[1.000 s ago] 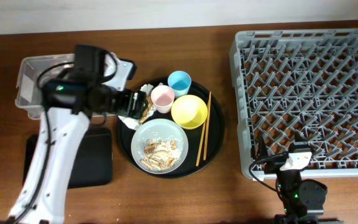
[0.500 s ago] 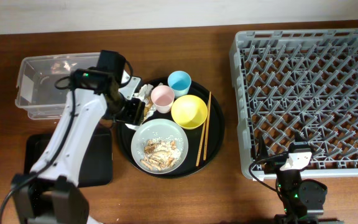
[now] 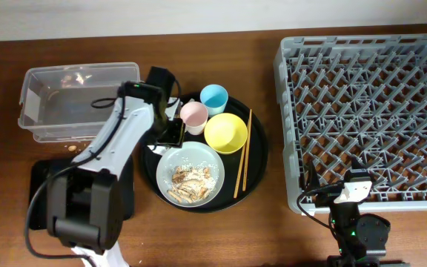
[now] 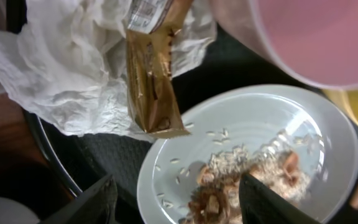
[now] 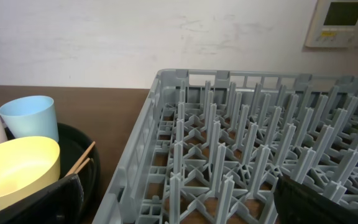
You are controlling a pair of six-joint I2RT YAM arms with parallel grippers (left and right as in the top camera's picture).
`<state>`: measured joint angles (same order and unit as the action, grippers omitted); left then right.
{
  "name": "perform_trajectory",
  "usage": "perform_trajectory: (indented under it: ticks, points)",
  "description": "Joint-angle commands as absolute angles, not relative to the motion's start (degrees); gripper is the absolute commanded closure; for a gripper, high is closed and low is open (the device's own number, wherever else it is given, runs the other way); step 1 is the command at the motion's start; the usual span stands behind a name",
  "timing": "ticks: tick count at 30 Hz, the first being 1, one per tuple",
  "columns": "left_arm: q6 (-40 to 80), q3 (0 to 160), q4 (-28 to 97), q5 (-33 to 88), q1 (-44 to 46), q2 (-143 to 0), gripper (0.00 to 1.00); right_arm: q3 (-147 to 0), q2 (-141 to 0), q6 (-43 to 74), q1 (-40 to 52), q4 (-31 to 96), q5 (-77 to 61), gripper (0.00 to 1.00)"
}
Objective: Sort waste into correct bins and load items into the dishwasher rack
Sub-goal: 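Move the left gripper over the gold wrapper and tissue on the tray, then grasp the gold snack wrapper with the left gripper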
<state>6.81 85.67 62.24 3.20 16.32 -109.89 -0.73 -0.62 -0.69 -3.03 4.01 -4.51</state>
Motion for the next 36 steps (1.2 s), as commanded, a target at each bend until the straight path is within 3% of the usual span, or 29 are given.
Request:
perform_trajectory:
  ticks: [1, 24, 36]
  points:
    - [16.49, 85.14, 62.30, -4.49, 16.82, -112.25, 0.38, -0.32, -0.21, -1.08, -3.40, 4.12, -4.25, 0.01]
    - [17.76, 85.17, 53.60, 1.67, 16.23, -117.40, 0.41, -0.32, -0.21, -1.08, -3.40, 4.12, -4.25, 0.01]
    - [17.78, 85.23, 54.94, 2.37, 15.90, -110.06, 0.41, -0.32, -0.21, -1.08, -3.40, 4.12, -4.27, 0.01]
